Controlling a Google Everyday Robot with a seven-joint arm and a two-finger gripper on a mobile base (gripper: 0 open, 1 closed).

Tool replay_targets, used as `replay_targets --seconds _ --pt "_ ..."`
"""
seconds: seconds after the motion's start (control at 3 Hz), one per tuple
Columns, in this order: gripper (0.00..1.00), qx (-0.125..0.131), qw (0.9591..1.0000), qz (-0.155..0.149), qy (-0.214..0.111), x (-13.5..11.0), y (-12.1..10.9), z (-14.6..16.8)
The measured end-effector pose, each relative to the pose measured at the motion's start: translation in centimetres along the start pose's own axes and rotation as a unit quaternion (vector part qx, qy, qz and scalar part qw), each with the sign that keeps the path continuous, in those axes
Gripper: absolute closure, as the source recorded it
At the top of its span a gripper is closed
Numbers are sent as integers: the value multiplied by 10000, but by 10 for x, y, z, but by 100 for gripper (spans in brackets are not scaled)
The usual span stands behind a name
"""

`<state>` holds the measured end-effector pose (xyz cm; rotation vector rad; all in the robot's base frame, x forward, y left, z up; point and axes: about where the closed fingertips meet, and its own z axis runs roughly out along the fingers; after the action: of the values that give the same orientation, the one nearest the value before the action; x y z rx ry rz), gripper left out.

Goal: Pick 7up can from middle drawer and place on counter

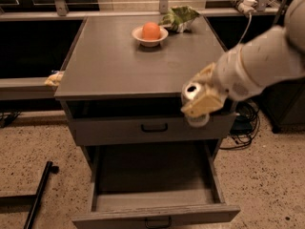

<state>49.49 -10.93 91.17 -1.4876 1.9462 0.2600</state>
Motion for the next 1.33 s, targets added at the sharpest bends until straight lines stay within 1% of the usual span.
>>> replay_targets --seconds 0.33,0.67,1.0,1.33 --pt "100 178 9998 -77 -61 -21 -4 -24" --pt "100 173 9998 -75 -59 -20 -3 -23" --pt "100 322 9993 -36 -207 -32 -25 -16" --pt "100 378 9988 33 -304 -43 -55 -6"
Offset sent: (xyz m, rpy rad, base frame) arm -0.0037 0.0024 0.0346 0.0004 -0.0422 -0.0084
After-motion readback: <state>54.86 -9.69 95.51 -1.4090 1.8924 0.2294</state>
